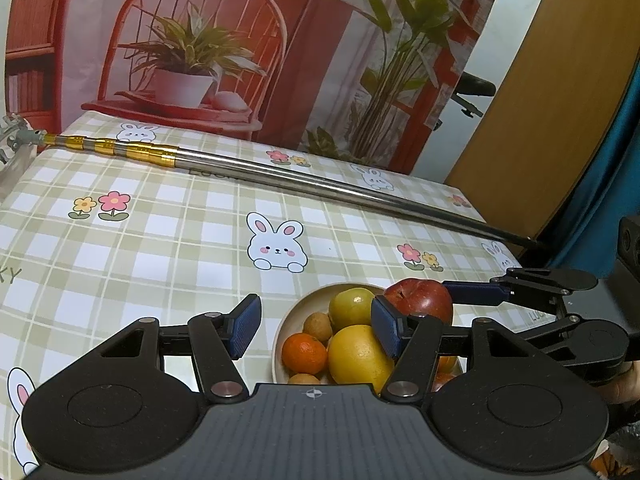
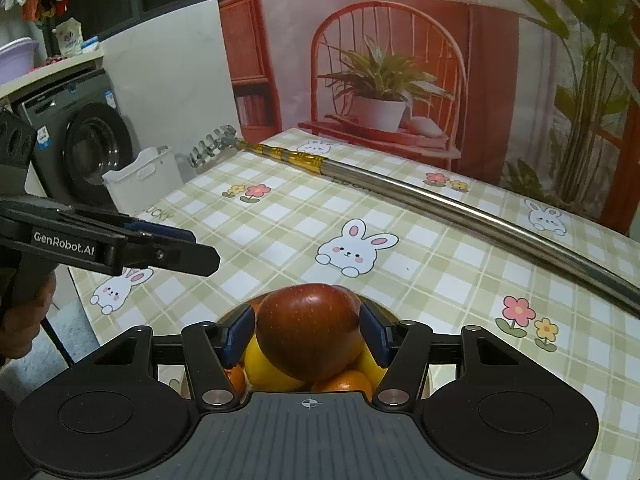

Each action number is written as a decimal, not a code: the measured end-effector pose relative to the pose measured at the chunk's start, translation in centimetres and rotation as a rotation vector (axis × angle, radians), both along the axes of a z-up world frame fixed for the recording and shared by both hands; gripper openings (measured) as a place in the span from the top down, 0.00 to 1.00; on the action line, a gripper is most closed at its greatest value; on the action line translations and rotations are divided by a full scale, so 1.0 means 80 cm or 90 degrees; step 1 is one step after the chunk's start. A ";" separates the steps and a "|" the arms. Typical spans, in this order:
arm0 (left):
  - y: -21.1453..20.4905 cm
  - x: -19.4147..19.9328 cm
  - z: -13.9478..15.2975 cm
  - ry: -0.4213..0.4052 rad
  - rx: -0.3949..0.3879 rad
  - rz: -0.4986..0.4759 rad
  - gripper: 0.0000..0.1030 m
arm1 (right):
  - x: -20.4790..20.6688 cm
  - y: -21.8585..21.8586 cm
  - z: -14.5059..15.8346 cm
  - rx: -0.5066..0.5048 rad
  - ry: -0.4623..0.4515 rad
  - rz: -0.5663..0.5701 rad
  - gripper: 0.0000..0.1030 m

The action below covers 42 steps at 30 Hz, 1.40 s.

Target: Organize fruits

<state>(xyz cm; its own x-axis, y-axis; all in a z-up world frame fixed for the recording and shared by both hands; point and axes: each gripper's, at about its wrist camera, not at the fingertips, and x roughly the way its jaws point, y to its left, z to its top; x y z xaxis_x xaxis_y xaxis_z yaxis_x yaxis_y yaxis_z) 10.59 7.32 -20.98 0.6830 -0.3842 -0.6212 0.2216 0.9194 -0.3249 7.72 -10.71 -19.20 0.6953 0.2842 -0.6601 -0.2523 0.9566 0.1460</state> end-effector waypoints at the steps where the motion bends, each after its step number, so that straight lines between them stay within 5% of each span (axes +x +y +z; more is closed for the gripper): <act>1: 0.000 0.000 0.000 0.000 0.000 0.000 0.38 | -0.001 0.001 -0.001 -0.002 0.000 0.000 0.47; 14: 0.003 0.001 0.005 -0.003 0.000 0.002 0.37 | -0.004 -0.002 0.004 0.012 -0.006 -0.017 0.45; 20: 0.003 -0.005 0.027 -0.036 0.004 -0.003 0.33 | -0.009 -0.008 0.017 0.021 -0.026 -0.046 0.36; 24: 0.002 -0.011 0.053 -0.063 0.012 -0.005 0.27 | -0.018 -0.014 0.038 0.007 -0.045 -0.109 0.24; 31: -0.009 -0.029 0.110 -0.127 0.031 -0.008 0.00 | -0.045 -0.038 0.086 0.017 -0.106 -0.194 0.01; 42: -0.041 -0.073 0.193 -0.216 0.080 -0.001 0.00 | -0.098 -0.071 0.155 0.042 -0.188 -0.280 0.00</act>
